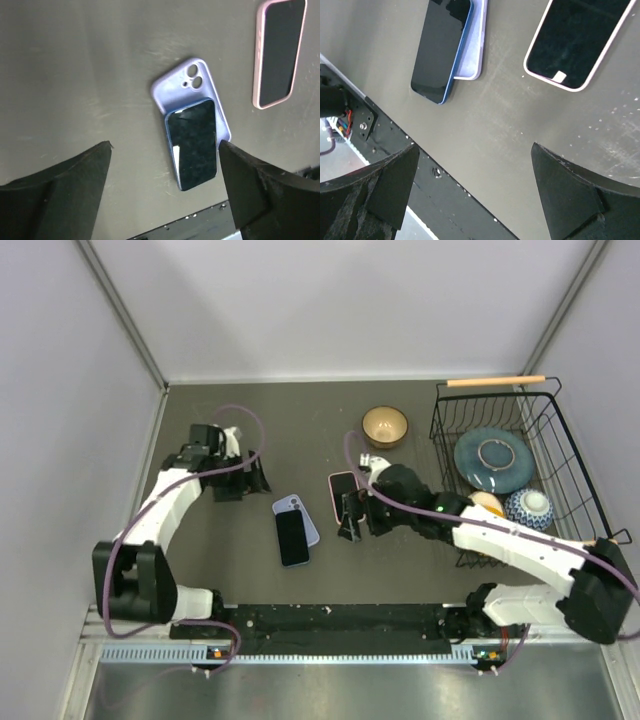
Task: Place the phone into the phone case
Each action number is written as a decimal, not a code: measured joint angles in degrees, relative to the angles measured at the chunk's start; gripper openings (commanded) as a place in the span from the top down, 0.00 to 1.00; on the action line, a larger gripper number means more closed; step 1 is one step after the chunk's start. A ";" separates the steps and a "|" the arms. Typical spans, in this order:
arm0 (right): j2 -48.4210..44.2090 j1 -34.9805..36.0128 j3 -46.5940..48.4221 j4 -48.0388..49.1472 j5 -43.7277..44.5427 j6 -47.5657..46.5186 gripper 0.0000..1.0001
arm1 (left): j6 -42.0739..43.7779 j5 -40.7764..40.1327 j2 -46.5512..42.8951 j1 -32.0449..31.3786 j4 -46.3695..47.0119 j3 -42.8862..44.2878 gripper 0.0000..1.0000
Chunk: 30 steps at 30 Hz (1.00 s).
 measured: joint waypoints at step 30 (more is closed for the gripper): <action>51.74 20.20 38.05 -3.52 32.35 6.19 0.01 | -12.13 -10.01 -14.38 18.88 12.26 -12.24 0.03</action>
